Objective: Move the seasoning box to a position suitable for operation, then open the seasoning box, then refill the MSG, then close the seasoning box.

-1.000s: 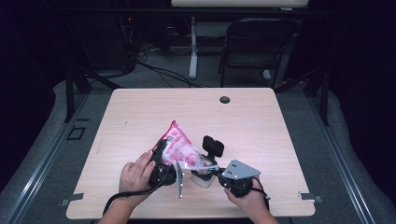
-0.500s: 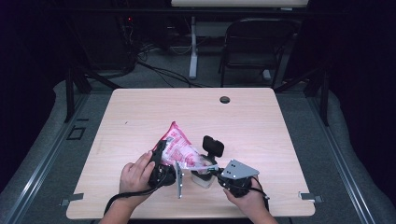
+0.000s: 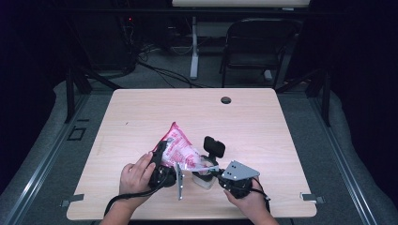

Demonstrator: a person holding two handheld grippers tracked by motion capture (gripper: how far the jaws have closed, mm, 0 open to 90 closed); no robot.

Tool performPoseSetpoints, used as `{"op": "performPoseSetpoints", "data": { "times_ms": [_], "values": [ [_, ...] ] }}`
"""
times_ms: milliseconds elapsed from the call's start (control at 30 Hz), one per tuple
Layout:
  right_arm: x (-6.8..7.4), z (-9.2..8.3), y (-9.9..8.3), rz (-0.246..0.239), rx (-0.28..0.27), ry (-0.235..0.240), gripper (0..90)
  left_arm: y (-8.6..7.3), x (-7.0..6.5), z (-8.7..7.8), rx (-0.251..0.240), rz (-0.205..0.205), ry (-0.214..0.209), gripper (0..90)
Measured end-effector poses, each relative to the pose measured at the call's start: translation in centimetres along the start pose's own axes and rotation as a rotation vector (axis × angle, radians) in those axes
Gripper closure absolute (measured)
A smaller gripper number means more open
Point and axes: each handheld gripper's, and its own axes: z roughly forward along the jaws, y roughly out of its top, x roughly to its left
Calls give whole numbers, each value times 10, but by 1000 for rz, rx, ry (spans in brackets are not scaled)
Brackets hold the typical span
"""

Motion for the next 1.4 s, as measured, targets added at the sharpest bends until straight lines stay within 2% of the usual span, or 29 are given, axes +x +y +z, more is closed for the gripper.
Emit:
{"op": "performPoseSetpoints", "data": {
  "times_ms": [733,1400],
  "values": [
    [0,2,-3,-3,8,1,900,3,1,-1,-6,15,25,678],
    [0,7,-5,7,14,-4,900,5,3,-4,1,14,24,678]
  ]
}}
